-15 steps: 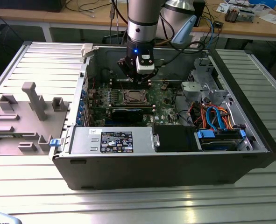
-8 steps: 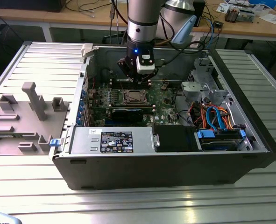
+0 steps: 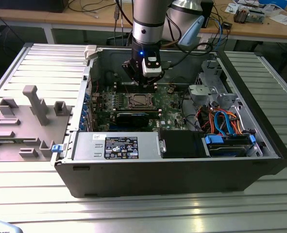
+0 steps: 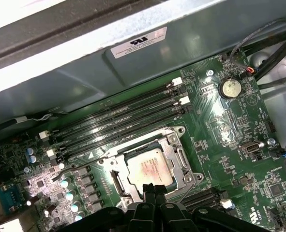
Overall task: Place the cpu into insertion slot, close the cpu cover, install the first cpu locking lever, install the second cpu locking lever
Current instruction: 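Install the first cpu locking lever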
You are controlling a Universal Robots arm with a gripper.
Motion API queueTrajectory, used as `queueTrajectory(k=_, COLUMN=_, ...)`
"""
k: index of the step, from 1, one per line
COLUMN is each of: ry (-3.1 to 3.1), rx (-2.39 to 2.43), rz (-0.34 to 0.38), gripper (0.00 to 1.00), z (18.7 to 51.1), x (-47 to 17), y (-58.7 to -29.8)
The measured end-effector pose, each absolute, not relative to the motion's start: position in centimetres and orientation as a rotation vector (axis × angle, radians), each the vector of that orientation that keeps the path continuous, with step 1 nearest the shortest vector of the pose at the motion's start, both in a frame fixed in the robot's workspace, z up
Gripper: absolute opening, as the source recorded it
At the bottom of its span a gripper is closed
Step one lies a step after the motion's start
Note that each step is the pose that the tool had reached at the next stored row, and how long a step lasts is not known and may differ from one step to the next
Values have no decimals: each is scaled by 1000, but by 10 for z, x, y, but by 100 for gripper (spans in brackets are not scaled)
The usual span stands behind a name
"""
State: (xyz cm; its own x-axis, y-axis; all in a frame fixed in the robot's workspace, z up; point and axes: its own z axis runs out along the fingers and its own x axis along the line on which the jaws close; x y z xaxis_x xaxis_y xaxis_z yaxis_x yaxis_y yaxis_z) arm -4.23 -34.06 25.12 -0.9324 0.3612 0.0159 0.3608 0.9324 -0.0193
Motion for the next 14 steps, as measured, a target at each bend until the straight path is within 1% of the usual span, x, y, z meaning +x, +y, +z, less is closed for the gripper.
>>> queueTrajectory(k=14, ry=-3075, rx=-541, rz=25, gripper=11, z=251, x=-42, y=-341)
